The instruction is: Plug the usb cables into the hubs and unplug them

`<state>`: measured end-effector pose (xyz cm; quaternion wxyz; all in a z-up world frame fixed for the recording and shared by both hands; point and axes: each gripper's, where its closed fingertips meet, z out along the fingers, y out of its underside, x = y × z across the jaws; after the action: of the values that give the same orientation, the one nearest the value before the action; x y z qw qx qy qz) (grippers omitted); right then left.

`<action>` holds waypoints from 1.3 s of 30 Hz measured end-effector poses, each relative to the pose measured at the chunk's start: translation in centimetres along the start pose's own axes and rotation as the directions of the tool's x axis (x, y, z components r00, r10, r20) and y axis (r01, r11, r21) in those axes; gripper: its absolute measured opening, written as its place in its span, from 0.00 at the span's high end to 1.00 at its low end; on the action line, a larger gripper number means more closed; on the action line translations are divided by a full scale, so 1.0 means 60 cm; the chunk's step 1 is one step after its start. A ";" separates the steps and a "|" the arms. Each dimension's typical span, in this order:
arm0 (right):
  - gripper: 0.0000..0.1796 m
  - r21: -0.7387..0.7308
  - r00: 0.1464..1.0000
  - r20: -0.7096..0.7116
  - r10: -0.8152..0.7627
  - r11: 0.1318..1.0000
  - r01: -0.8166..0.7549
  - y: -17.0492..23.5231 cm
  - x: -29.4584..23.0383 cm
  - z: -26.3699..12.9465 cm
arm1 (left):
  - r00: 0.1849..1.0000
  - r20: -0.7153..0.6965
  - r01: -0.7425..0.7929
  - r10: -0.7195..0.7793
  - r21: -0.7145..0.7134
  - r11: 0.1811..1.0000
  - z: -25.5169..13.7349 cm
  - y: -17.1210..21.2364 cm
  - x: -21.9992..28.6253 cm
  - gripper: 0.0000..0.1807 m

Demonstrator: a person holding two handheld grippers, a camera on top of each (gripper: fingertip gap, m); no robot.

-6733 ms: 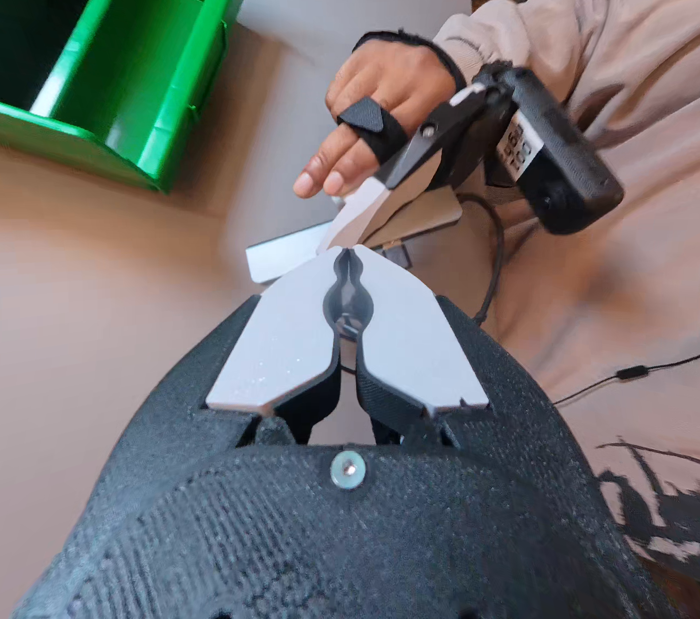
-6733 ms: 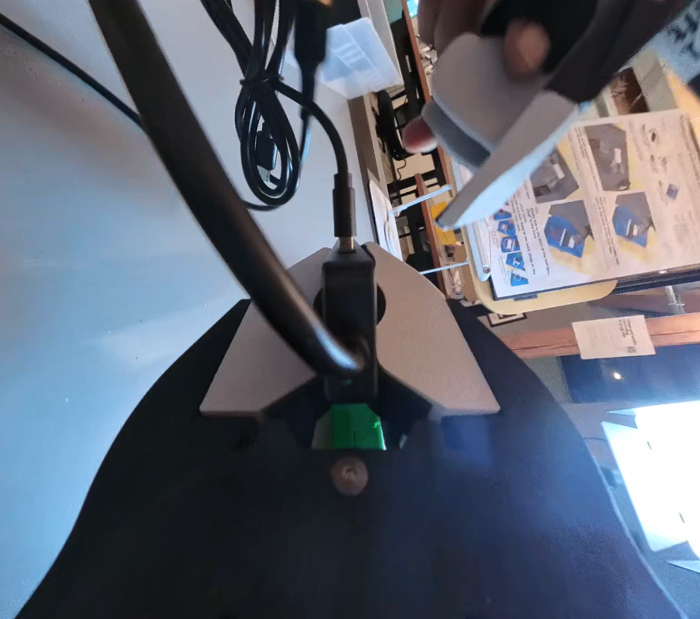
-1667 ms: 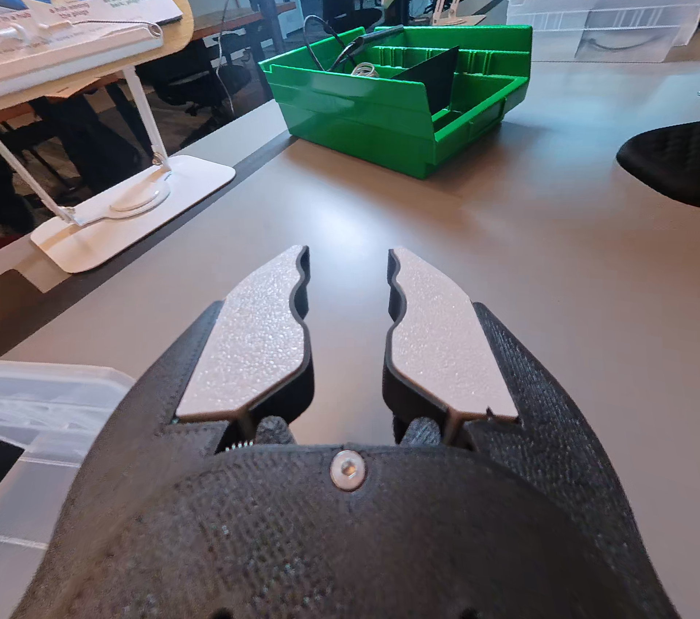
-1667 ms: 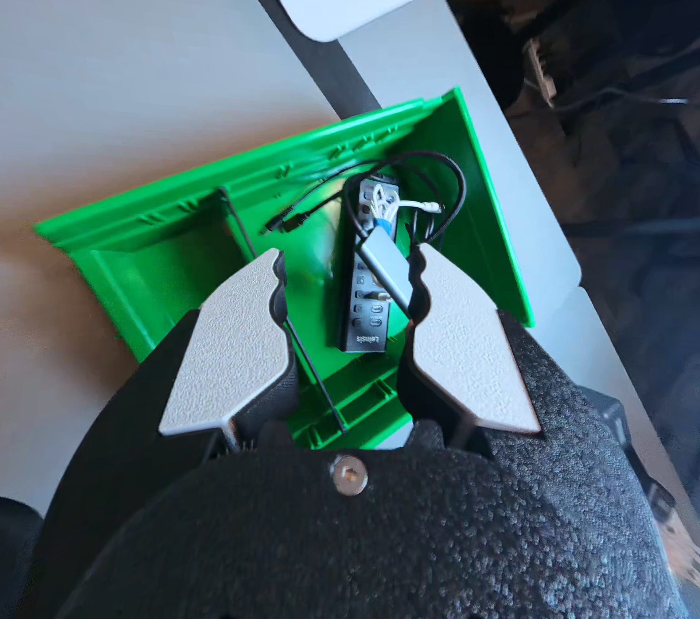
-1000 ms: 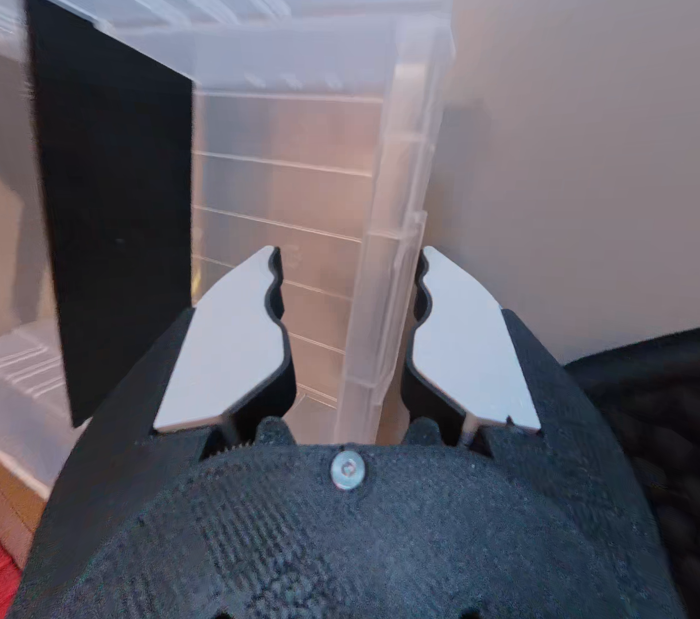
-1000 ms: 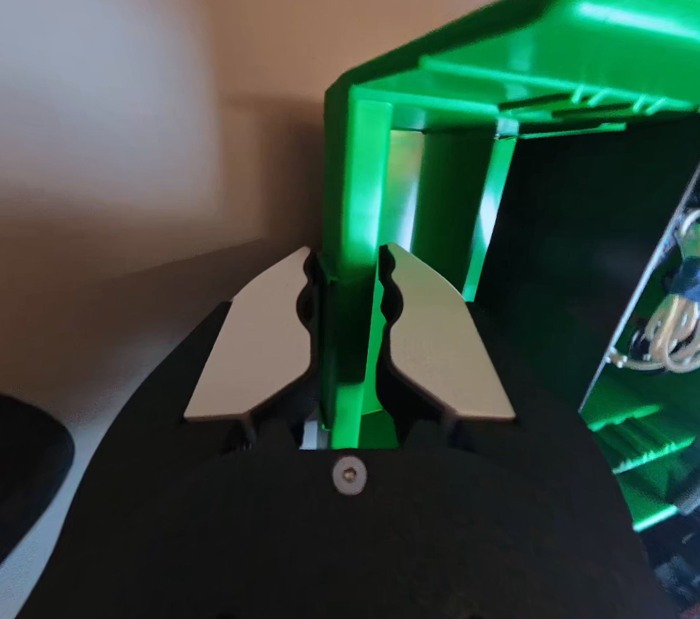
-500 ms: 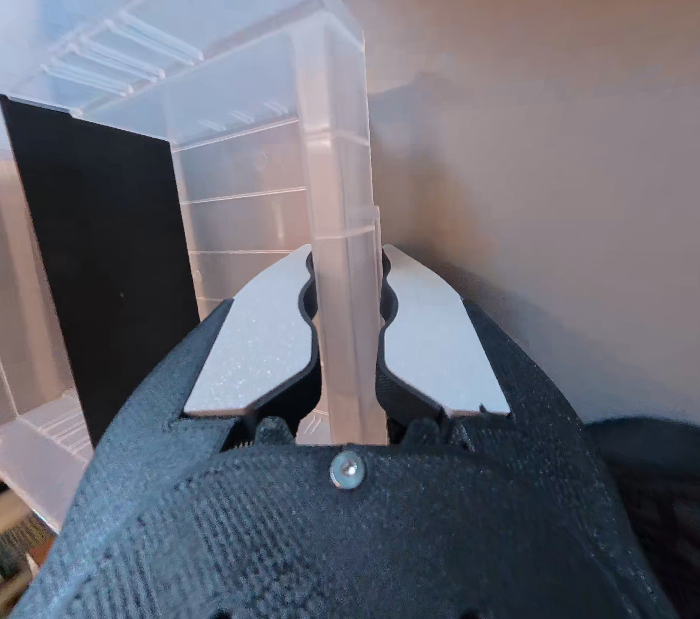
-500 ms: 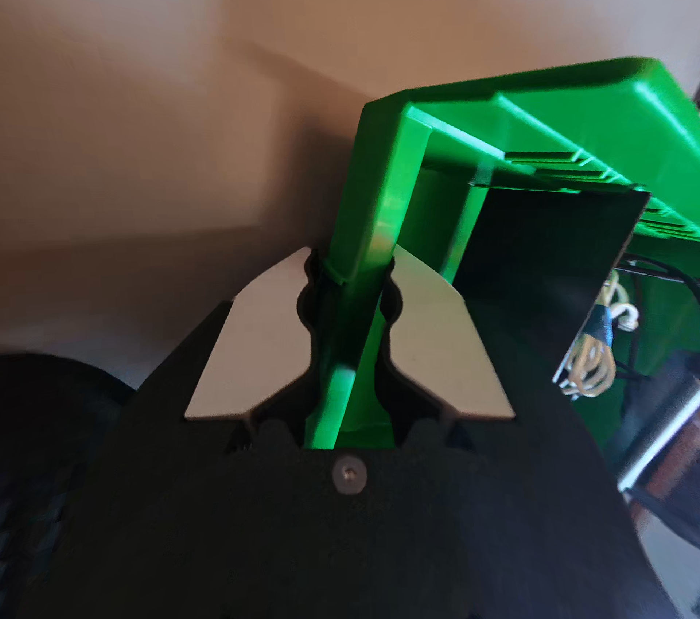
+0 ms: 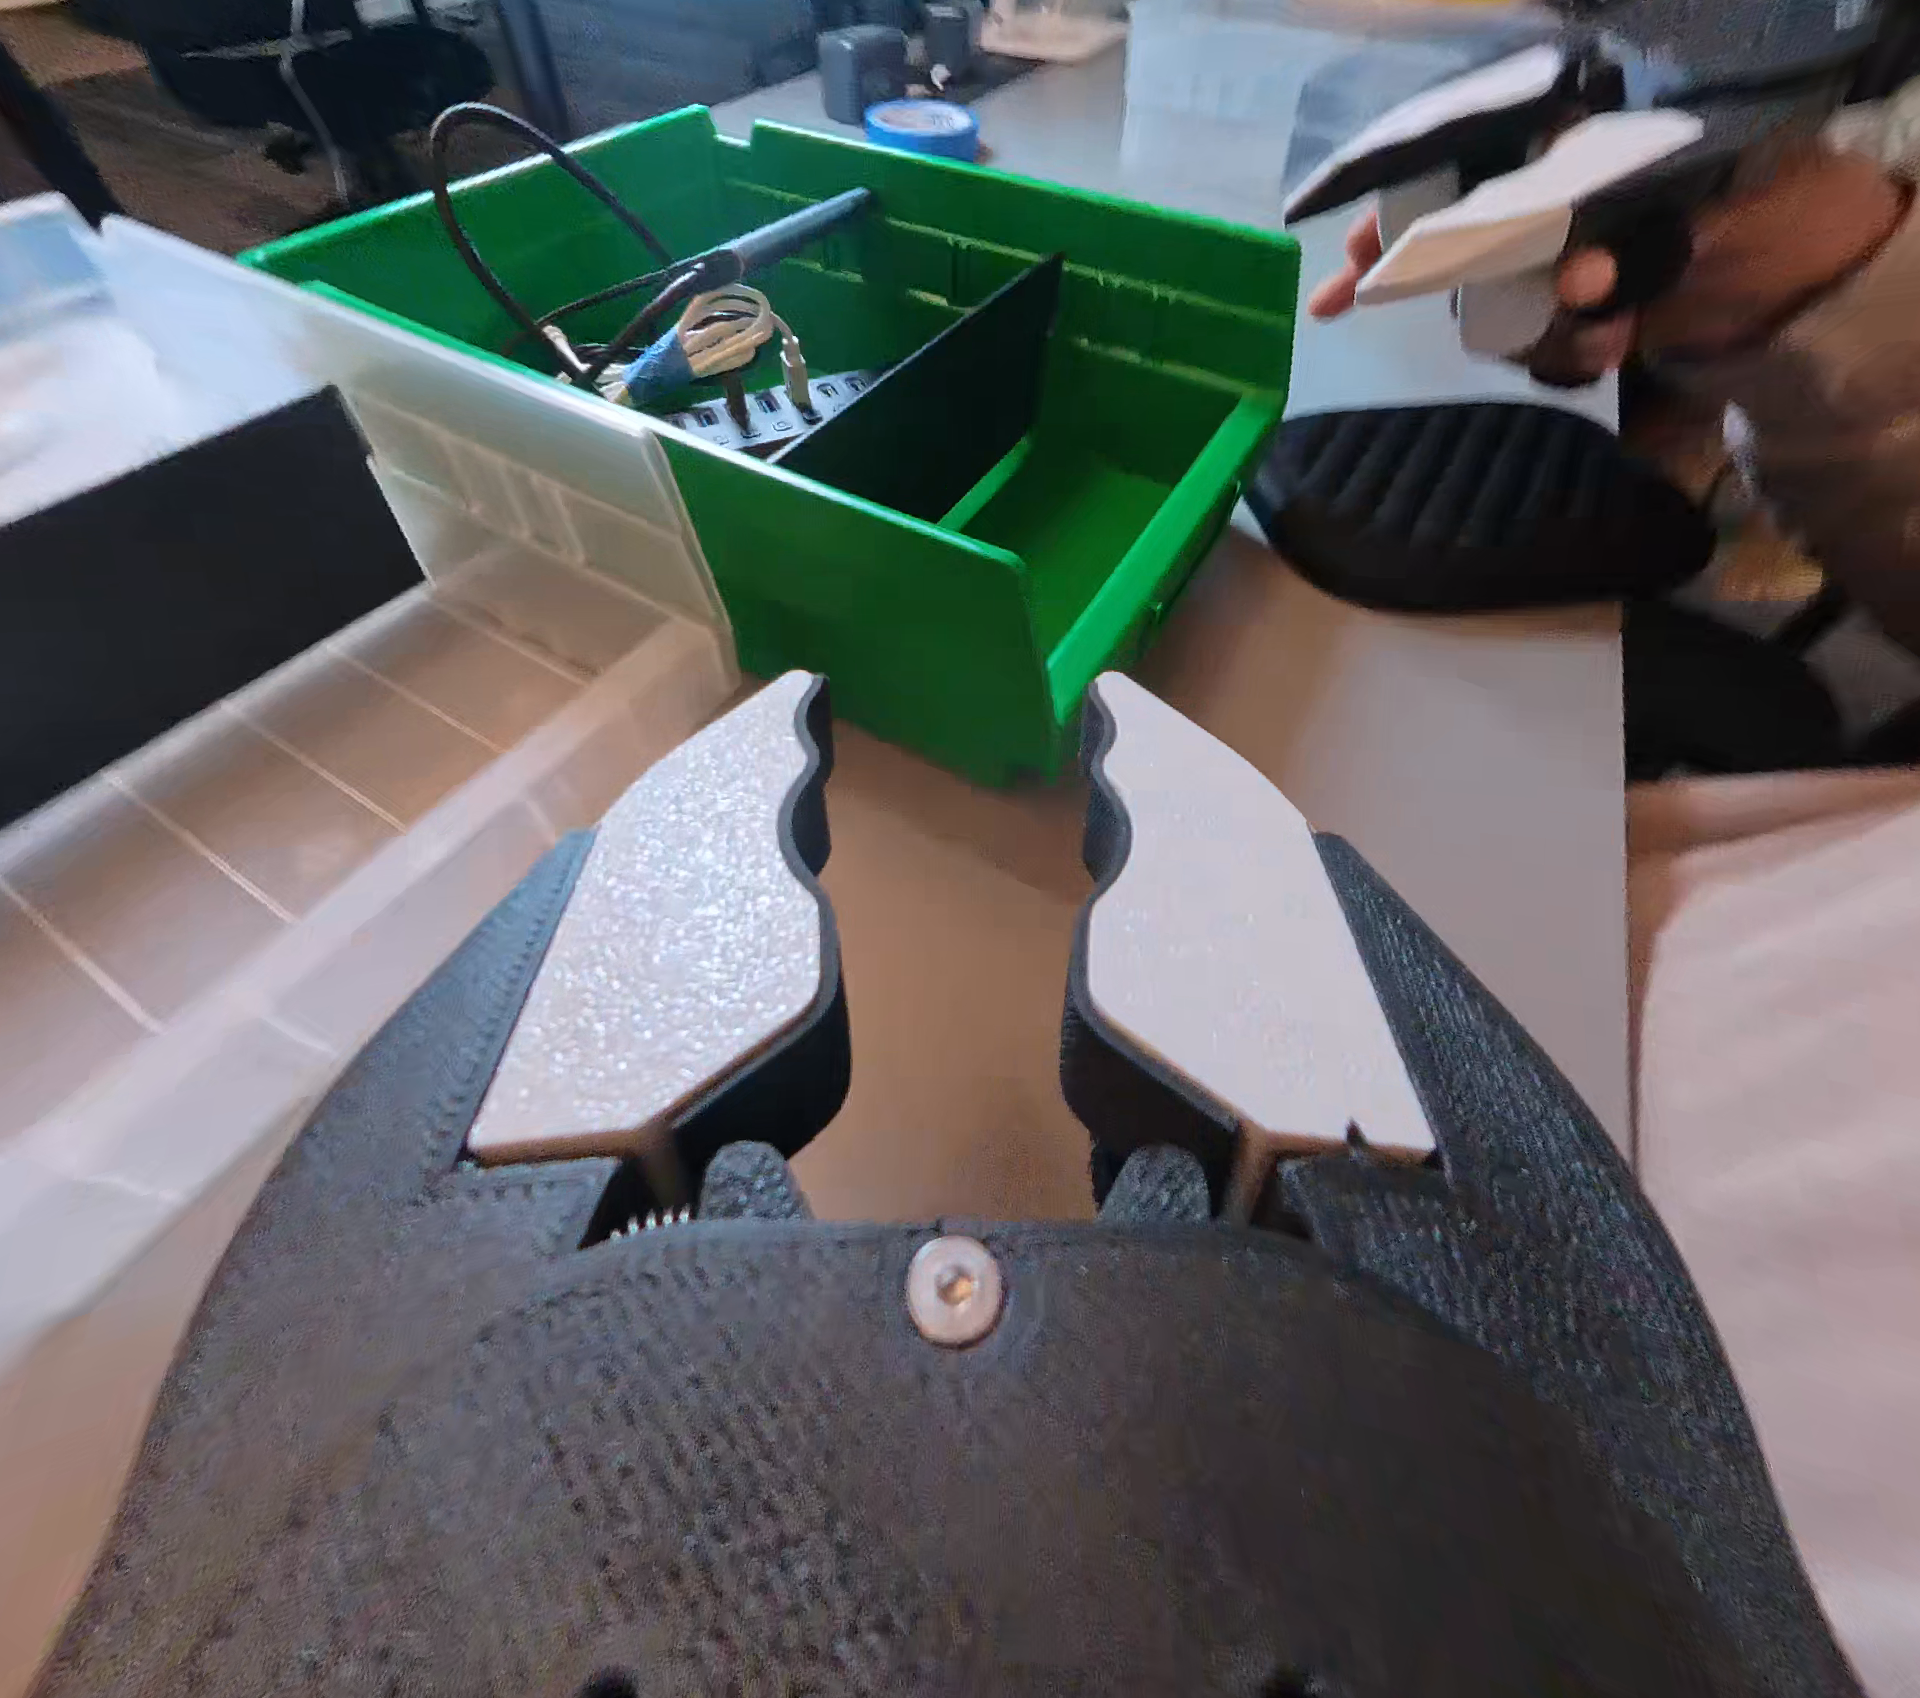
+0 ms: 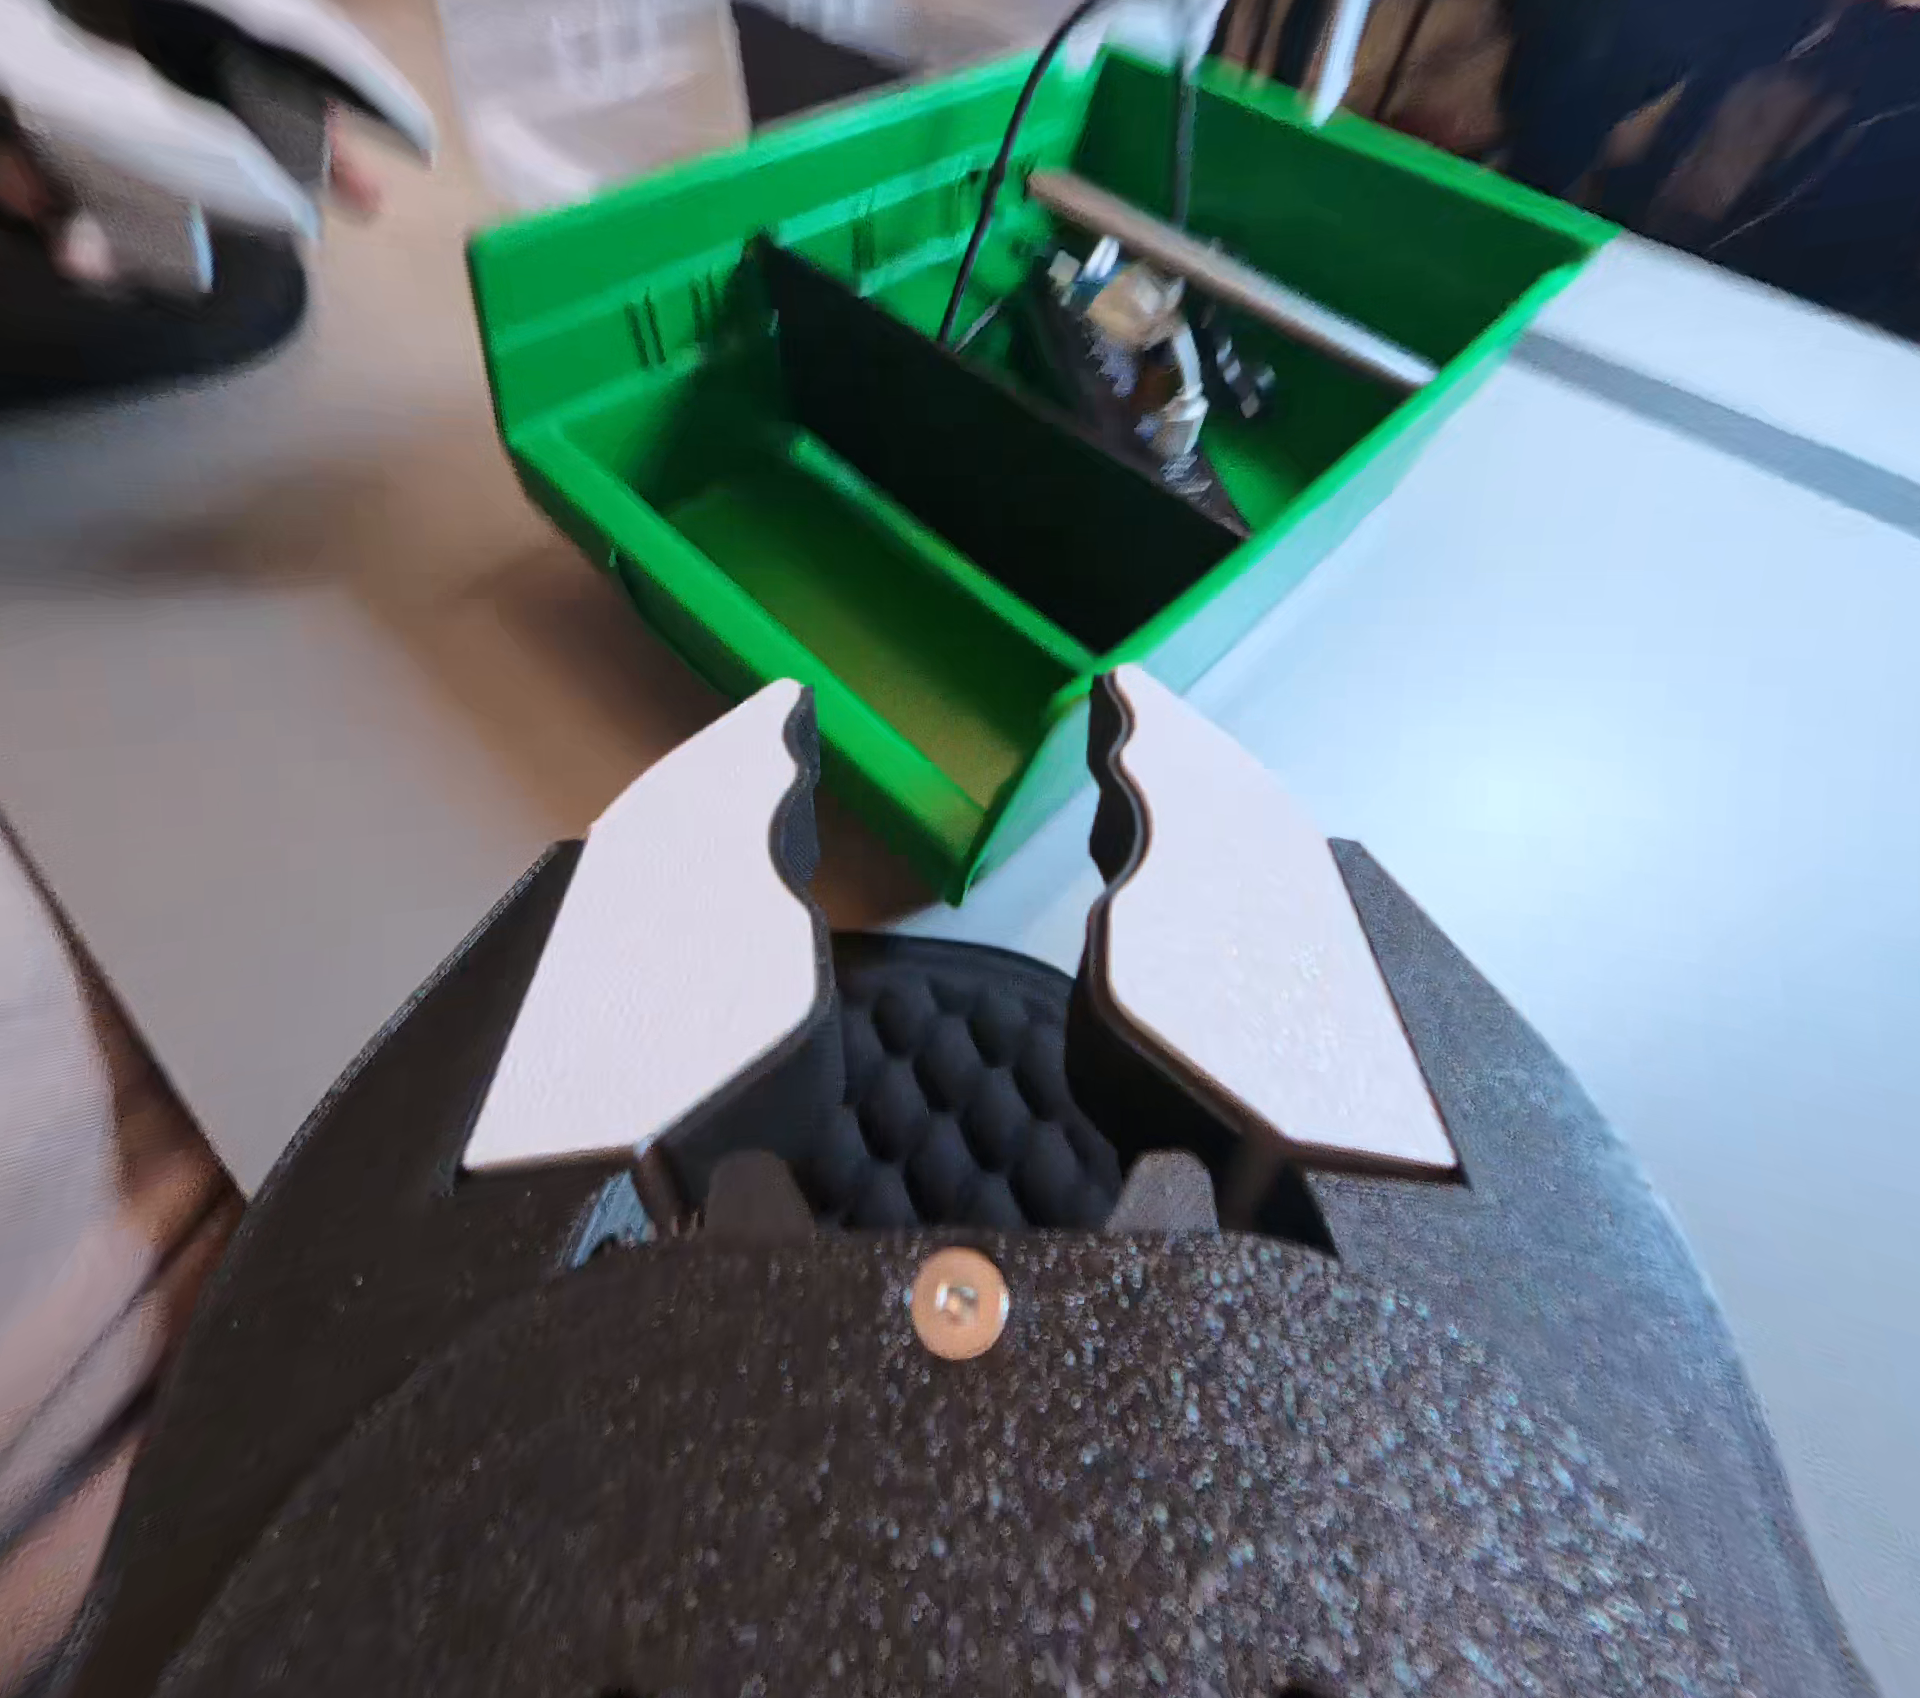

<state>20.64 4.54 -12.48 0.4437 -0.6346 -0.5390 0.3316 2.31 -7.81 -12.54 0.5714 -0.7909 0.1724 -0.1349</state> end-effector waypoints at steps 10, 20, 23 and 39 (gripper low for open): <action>0.68 -0.045 0.966 -0.218 0.141 0.987 -0.154 0.045 0.044 0.060 | 0.957 0.221 0.171 -0.187 0.088 0.981 0.111 0.025 -0.012 0.73; 0.96 0.137 0.896 -0.444 -0.007 0.988 0.076 -0.022 0.060 -0.010 | 0.933 0.326 -0.160 0.154 -0.007 0.987 0.123 -0.015 0.028 0.86; 0.96 0.196 0.864 -0.499 -0.069 0.962 0.191 -0.065 0.048 -0.048 | 0.909 0.365 -0.243 0.200 0.076 0.967 0.088 -0.082 0.042 0.87; 0.94 0.543 0.961 -0.084 -0.264 0.797 0.267 -0.397 -0.272 0.199 | 0.595 0.781 -0.373 0.190 0.059 0.926 -0.415 -0.142 -0.097 0.88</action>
<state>-2.61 -8.35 3.89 0.6498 -0.3995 -0.5038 0.4053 -12.16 -24.26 3.19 0.6866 -0.6683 0.0229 0.2855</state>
